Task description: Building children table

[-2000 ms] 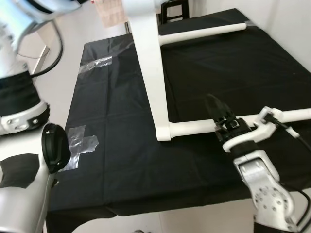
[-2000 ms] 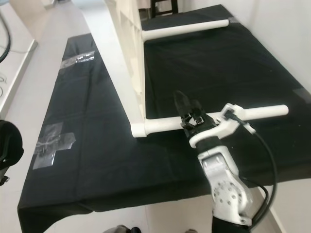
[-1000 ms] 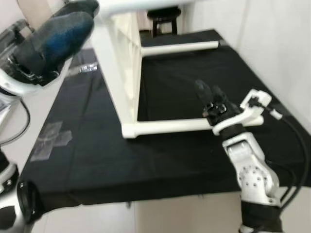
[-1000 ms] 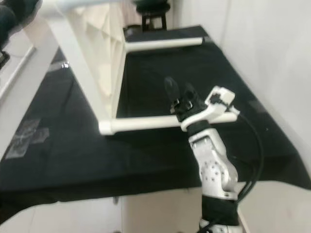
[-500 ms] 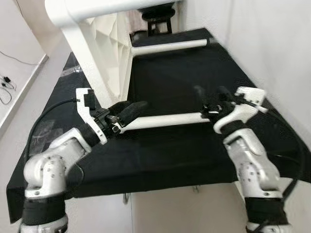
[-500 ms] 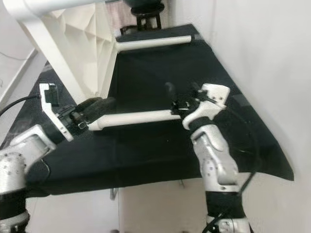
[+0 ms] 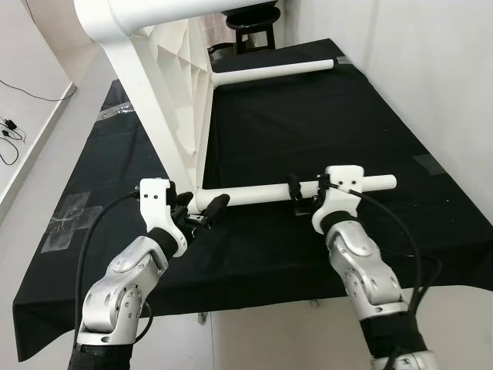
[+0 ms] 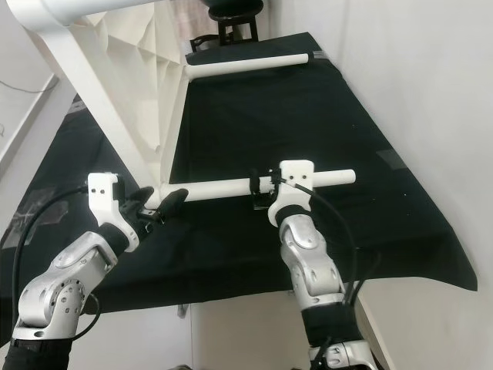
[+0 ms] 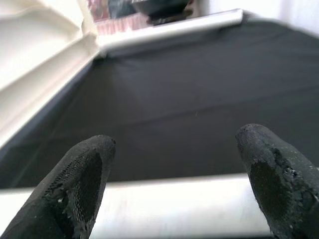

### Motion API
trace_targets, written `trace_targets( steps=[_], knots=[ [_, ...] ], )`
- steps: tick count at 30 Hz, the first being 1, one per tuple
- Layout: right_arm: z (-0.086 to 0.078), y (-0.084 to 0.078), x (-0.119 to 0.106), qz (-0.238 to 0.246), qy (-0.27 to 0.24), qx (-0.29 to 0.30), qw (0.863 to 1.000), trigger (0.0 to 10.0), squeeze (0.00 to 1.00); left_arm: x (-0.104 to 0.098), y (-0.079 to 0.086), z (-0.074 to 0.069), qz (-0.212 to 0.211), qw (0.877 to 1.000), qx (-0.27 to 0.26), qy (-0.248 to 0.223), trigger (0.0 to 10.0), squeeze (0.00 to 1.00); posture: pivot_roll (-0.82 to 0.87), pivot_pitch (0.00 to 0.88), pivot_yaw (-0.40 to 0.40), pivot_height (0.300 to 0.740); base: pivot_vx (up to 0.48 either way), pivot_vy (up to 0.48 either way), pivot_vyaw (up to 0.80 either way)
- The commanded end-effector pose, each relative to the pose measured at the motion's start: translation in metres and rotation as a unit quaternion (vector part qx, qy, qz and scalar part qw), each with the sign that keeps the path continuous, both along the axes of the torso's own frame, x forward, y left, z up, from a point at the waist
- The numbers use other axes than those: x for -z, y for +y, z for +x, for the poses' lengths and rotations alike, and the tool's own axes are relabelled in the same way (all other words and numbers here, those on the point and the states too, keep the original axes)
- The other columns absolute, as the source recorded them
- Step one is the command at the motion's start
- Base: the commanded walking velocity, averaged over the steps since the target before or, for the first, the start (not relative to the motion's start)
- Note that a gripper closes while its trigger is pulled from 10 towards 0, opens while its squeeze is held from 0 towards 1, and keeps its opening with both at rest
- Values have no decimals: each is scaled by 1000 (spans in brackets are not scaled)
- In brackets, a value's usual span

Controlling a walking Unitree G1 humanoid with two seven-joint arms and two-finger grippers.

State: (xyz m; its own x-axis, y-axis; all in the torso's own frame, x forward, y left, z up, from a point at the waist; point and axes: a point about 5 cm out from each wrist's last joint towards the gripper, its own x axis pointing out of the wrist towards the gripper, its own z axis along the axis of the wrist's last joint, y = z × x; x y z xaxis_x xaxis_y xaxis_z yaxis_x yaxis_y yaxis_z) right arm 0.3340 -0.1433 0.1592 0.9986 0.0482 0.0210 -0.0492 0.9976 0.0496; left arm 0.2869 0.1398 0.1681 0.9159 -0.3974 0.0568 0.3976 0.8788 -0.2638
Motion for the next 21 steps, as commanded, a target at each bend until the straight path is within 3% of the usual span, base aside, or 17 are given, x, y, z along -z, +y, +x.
trace_targets(
  steps=[1, 7, 8, 9, 10, 18, 21],
  knots=[
    [-1, 0, 2, 5, 1, 4, 1000, 10000, 0, 5, 2, 0, 6, 1000, -8, 6, 10000, 0, -3, 108, 91, 740, 0, 0, 0],
    [2, -3, 5, 7, 4, 23, 1000, 10000, 0, 7, -1, 2, 29, 999, -12, -18, 10000, 0, -10, 107, 90, 740, 0, 0, 0],
    [2, -5, 6, 1, 4, 28, 1000, 10000, 0, 7, 0, 1, 31, 999, -21, -23, 8000, 0, -11, 107, 90, 740, 0, 0, 0],
    [2, -7, 6, -6, 3, 30, 1000, 10000, 0, 8, 2, 0, 32, 999, -30, -26, 3216, 0, -10, 106, 87, 740, 0, 0, 0],
    [2, -9, 7, -14, 3, 32, 999, 10000, 0, 9, 4, -1, 32, 998, -37, -25, 0, 0, -10, 106, 87, 740, 0, 0, 0],
    [4, -12, 11, -23, 9, 31, 999, 10000, 0, 11, 4, -2, 37, 998, -44, -33, 0, 0, -10, 106, 81, 740, 0, 0, 0],
    [5, -11, 11, -29, 9, 27, 999, 10000, 0, 12, 3, 3, 42, 998, -43, -33, 0, 0, -14, 105, 77, 740, 0, 0, 0]
  ],
)
